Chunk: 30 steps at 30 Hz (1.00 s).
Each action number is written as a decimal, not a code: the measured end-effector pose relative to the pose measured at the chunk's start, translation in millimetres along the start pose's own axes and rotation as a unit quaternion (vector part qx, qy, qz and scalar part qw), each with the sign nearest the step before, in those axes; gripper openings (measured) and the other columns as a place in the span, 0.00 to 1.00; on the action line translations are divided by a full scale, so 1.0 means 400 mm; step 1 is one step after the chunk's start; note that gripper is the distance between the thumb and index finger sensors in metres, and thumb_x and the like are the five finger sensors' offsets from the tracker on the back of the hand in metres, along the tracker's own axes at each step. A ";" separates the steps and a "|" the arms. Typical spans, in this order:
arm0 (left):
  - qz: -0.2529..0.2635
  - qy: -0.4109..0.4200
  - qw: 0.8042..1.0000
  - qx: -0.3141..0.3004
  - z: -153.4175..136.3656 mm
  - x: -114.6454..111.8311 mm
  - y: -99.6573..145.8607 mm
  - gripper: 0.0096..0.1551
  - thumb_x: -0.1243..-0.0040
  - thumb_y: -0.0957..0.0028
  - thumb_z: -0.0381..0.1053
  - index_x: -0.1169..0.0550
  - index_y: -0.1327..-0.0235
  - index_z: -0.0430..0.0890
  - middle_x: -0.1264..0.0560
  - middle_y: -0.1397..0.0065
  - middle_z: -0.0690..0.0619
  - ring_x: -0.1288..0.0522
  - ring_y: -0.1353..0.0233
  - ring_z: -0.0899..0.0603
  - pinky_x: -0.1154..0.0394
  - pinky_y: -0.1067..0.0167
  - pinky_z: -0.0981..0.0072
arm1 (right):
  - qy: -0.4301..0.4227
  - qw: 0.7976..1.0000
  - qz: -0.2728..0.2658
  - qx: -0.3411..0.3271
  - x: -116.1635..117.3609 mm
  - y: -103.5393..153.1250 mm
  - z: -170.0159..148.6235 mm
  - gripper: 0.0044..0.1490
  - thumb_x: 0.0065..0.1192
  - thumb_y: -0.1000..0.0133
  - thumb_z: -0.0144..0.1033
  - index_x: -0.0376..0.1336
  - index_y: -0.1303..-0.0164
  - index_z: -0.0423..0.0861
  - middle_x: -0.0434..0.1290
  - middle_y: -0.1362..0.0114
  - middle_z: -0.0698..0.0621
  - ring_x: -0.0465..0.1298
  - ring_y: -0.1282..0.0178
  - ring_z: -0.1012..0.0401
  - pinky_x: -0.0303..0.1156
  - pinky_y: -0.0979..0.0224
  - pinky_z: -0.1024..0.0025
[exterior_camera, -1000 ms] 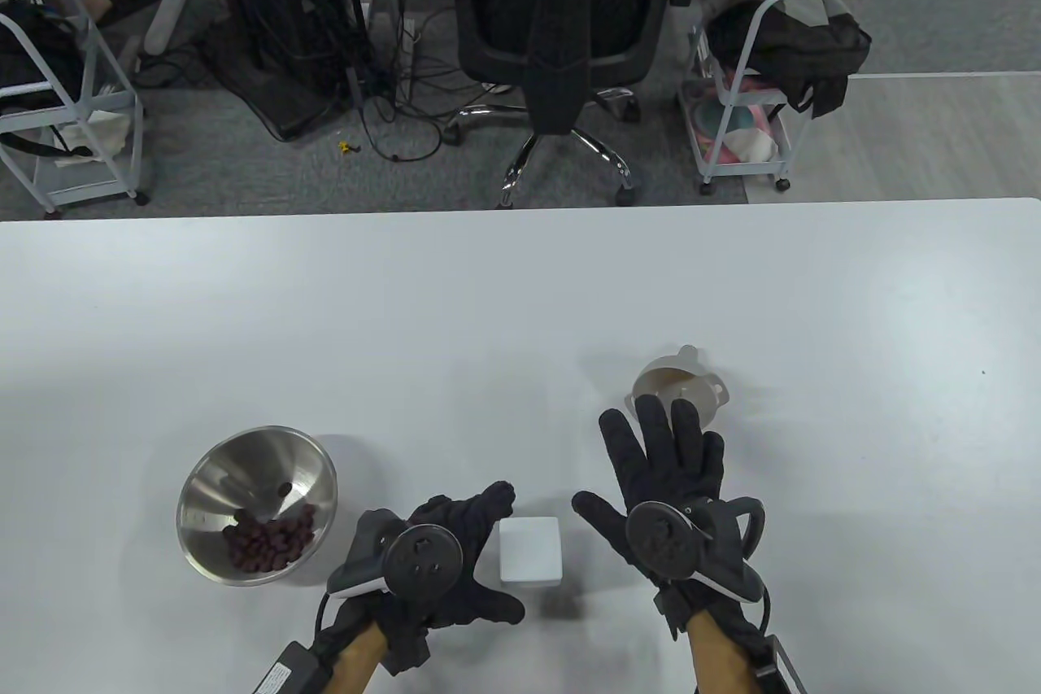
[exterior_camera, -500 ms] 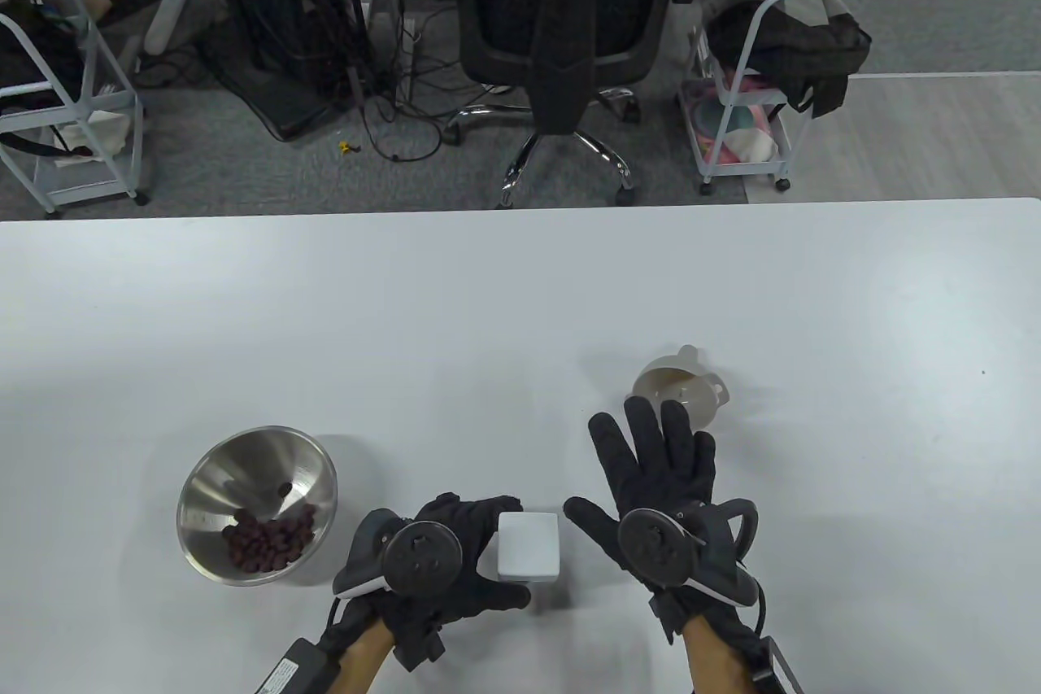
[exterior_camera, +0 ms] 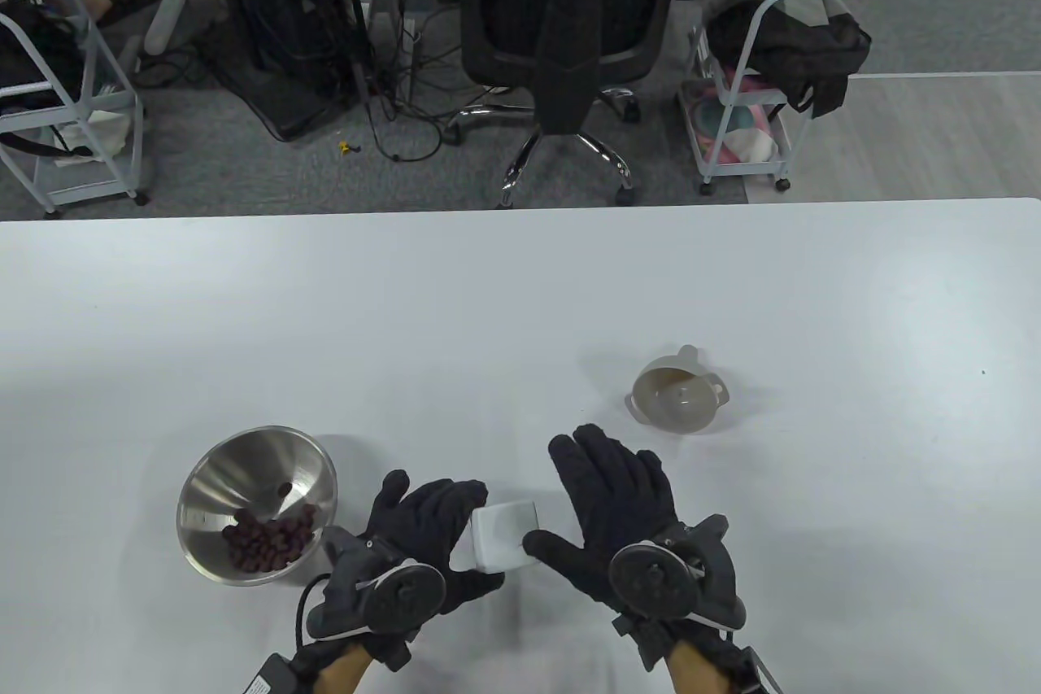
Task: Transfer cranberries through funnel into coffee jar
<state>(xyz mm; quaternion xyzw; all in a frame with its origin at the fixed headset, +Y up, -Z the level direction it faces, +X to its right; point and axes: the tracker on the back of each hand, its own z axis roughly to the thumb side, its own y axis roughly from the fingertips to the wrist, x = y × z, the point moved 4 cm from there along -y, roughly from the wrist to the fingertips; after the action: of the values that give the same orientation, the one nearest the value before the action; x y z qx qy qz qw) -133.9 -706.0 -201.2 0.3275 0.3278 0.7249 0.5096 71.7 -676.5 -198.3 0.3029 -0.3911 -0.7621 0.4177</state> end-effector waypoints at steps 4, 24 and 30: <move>0.008 -0.036 0.999 -0.002 0.010 0.005 0.002 0.60 0.31 0.61 0.80 0.31 0.25 0.44 0.23 0.30 0.47 0.20 0.32 0.37 0.35 0.35 0.23 | 0.005 1.000 -0.004 -0.005 0.023 0.003 0.037 0.62 0.38 0.42 0.84 0.47 0.08 0.48 0.63 0.14 0.34 0.73 0.23 0.37 0.63 0.26 0.32; -0.019 -0.045 0.999 -0.016 0.008 -0.012 0.004 0.59 0.29 0.65 0.81 0.29 0.26 0.47 0.22 0.32 0.50 0.14 0.40 0.42 0.24 0.38 0.37 | 0.087 0.988 0.046 -0.116 0.080 0.006 0.132 0.52 0.75 0.43 0.55 0.48 0.14 0.59 0.57 0.10 0.48 0.68 0.14 0.46 0.59 0.18 0.35; -0.012 -0.047 0.999 -0.018 0.012 -0.006 0.004 0.59 0.30 0.65 0.81 0.28 0.26 0.47 0.22 0.32 0.50 0.14 0.40 0.42 0.23 0.39 0.39 | 0.052 0.991 0.056 -0.112 0.078 0.006 0.121 0.55 0.65 0.43 0.67 0.45 0.12 0.58 0.53 0.08 0.46 0.63 0.10 0.44 0.56 0.17 0.33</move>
<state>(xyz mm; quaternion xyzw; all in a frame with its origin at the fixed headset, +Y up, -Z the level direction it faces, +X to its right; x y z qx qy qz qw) -130.2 -708.2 -197.6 0.3479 0.2949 0.7081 0.5391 20.1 -687.9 -175.9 0.2710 -0.2970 -0.7599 0.5107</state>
